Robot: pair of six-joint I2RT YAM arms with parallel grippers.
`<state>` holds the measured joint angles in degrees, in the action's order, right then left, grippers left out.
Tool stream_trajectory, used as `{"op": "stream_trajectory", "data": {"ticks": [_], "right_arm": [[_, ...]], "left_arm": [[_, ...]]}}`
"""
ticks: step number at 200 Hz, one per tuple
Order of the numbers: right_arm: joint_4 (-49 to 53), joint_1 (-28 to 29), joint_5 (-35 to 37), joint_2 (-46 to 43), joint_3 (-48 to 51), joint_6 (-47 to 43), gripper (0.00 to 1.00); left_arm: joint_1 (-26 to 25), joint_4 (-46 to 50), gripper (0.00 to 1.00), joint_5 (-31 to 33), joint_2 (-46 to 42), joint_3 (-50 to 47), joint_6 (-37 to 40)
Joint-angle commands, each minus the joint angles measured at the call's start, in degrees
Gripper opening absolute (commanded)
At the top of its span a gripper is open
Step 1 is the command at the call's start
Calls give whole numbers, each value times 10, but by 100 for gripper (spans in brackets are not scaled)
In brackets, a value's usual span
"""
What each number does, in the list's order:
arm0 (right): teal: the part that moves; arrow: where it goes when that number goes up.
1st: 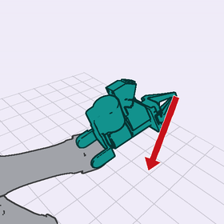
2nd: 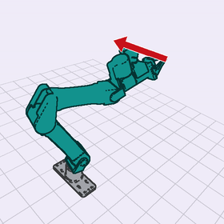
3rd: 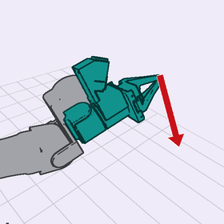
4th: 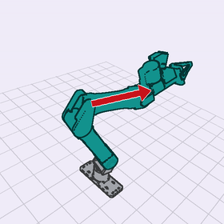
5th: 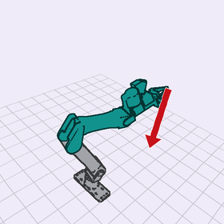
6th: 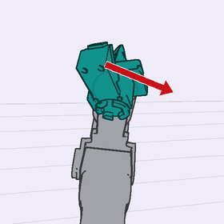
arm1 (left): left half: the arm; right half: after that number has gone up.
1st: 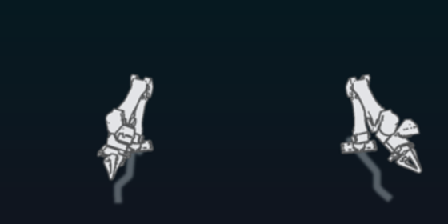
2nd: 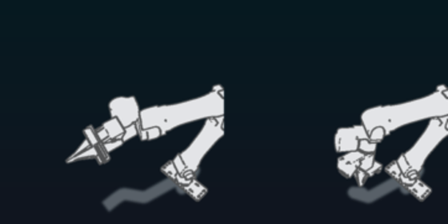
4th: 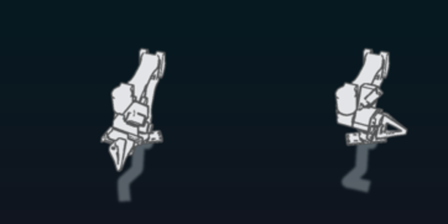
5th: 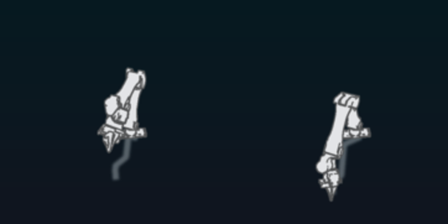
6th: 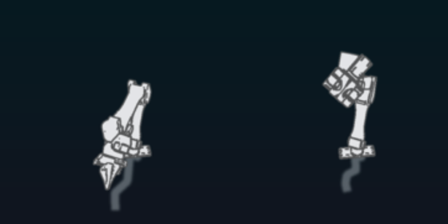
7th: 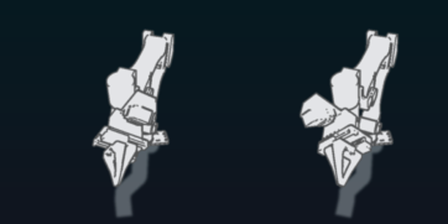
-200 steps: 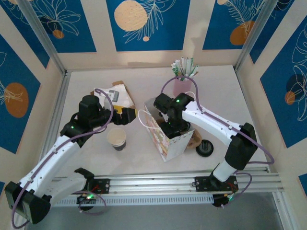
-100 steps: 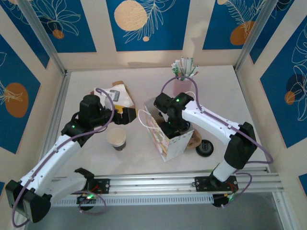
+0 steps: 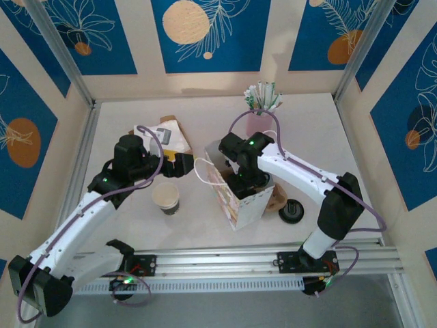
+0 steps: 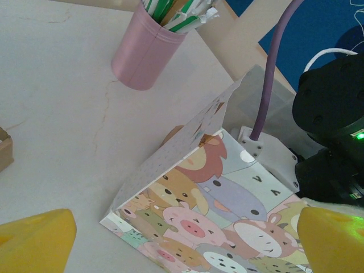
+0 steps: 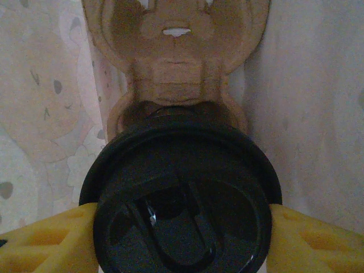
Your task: Pack the takeout coffee
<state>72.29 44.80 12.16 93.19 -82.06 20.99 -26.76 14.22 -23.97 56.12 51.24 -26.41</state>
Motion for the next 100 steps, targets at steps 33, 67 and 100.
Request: {"op": "stream_trajectory", "data": {"ticks": [33, 67, 100], "right_arm": [[-5, -6, -12, 6, 13, -10, 58], [-13, -8, -14, 8, 22, -10, 58], [-18, -10, -17, 10, 26, -12, 58]], "left_arm": [[-7, -11, 100, -6, 2, 15, 12], [-9, -12, 100, -6, 4, 14, 10], [-9, -13, 100, -6, 3, 14, 11]]}}
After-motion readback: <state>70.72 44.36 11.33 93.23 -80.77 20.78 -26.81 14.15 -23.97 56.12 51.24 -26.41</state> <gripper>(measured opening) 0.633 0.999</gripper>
